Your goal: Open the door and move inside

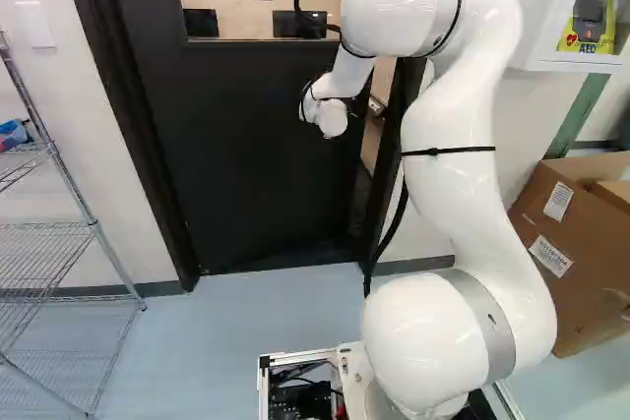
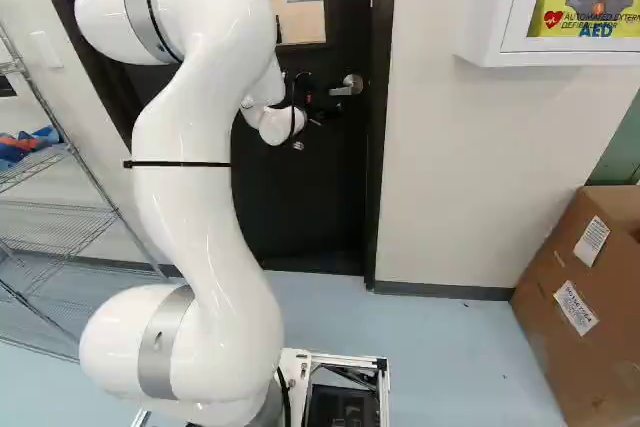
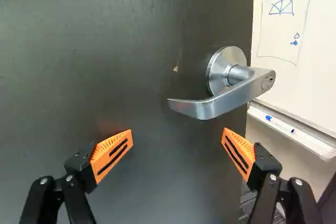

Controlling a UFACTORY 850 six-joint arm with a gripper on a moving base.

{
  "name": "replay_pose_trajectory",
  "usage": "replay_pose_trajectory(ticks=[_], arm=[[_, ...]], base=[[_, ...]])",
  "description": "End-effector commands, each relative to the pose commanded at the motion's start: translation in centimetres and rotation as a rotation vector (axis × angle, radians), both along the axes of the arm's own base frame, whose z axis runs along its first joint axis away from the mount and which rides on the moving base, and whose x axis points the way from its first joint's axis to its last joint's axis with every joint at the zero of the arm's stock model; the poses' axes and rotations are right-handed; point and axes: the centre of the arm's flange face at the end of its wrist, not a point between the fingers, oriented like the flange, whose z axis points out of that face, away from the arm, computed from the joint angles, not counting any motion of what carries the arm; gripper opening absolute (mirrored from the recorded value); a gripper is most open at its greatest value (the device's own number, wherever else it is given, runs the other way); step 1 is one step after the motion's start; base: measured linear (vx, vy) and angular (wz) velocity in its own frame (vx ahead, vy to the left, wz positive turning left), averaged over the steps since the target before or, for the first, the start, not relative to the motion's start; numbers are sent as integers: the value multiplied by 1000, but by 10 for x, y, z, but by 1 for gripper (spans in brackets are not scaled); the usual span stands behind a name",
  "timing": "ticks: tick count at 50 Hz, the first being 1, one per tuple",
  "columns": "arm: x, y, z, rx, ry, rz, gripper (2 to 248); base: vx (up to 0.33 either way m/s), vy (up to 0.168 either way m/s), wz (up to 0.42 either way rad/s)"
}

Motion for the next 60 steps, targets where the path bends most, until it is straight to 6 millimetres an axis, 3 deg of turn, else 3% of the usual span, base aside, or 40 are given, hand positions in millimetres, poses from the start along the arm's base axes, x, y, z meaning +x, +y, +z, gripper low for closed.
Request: replay_pose_trajectory(ticks=[22, 39, 60], arm=[[29, 20, -5, 2, -24, 26, 247], [4, 38, -2, -37, 14, 116, 247], [-16, 83, -5, -149, 97, 356, 247]], base=[[0, 0, 0], [0, 0, 0], [0, 0, 0]])
